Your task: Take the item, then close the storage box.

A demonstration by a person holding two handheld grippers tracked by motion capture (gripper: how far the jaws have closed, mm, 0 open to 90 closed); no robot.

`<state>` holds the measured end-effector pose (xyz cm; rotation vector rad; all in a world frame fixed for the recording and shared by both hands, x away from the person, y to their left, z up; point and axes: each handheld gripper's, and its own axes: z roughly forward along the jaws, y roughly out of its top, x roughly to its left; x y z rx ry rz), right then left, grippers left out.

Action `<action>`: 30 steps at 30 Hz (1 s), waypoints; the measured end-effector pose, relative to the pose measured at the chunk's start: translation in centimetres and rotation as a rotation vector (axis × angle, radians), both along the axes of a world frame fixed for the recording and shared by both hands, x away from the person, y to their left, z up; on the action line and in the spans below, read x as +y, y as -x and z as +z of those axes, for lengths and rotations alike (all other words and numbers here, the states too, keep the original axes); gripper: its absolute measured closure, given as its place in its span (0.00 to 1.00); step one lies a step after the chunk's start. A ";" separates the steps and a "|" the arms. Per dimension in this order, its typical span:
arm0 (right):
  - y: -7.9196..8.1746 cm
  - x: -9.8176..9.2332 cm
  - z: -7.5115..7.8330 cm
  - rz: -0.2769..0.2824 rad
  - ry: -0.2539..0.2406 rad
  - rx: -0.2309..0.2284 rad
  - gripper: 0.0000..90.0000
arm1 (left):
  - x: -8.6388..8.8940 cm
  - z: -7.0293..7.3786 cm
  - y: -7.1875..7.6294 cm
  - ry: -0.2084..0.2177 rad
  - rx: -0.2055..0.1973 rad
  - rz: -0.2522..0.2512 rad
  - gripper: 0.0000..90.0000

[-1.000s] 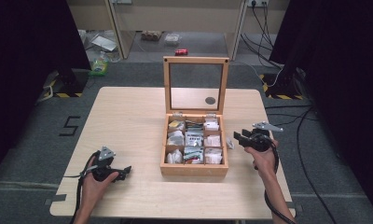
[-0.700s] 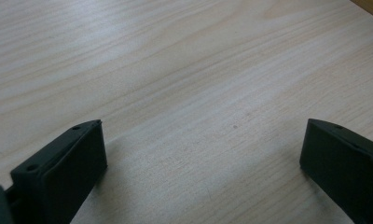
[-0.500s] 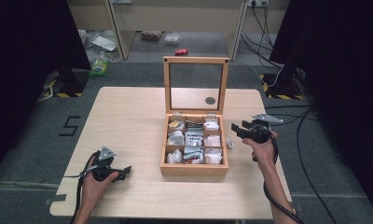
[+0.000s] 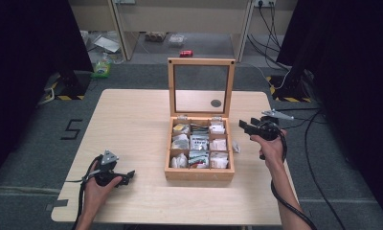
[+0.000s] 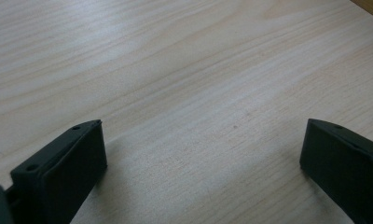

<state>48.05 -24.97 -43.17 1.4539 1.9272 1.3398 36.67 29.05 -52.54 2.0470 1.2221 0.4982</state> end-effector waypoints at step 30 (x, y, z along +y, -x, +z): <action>-4.0 2.6 2.0 -0.001 0.015 -0.036 0.42 | 0.0 0.0 0.0 0.000 0.000 0.000 0.00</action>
